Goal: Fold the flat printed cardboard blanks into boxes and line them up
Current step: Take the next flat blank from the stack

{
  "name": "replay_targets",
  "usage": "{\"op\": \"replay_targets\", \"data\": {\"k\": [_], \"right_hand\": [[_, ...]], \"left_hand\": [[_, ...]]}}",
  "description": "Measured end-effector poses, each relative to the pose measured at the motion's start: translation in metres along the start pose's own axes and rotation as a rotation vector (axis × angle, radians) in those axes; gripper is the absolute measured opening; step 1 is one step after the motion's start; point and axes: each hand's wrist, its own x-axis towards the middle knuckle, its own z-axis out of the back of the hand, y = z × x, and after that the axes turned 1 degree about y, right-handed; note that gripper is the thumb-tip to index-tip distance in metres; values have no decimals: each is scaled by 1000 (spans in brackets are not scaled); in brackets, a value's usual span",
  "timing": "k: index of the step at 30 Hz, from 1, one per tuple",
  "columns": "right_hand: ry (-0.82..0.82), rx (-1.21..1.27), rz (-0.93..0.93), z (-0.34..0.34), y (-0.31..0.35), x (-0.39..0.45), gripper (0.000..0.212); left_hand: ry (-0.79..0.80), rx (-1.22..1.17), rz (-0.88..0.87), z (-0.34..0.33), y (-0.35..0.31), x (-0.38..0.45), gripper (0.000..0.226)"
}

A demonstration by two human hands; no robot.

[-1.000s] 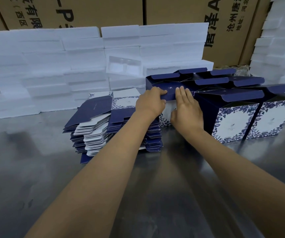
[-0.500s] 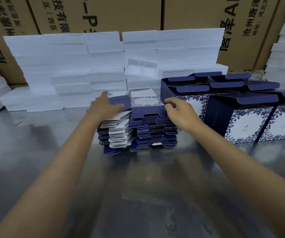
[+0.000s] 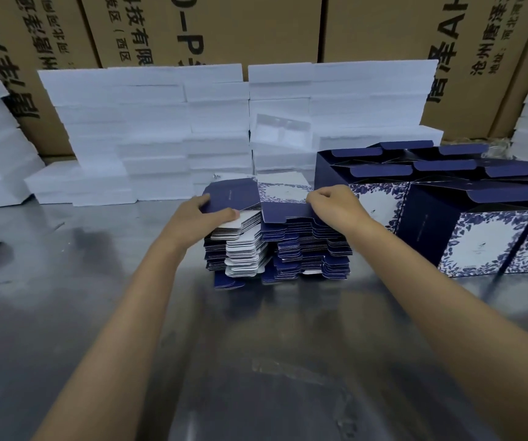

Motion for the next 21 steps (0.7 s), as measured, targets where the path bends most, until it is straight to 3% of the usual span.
{"op": "replay_targets", "data": {"k": [8, 12, 14, 16, 18, 21], "right_hand": [[-9, 67, -29, 3, 4, -11, 45], [-42, 17, -37, 12, 12, -16, 44], [-21, 30, -65, 17, 17, -18, 47], [16, 148, -104, 23, 18, -19, 61], [107, 421, -157, 35, 13, -19, 75], [299, 719, -286, 56, 4, -24, 75]], "left_hand": [[-74, -132, -174, -4, -26, -23, 88], [7, -142, -290, -14, -40, -34, 106], [58, -117, -338, -19, -48, -38, 104], [110, -62, -376, -26, -57, -46, 95], [168, 36, -430, -31, -64, -54, 86], [273, 99, -468, -31, -63, -63, 78]]}}
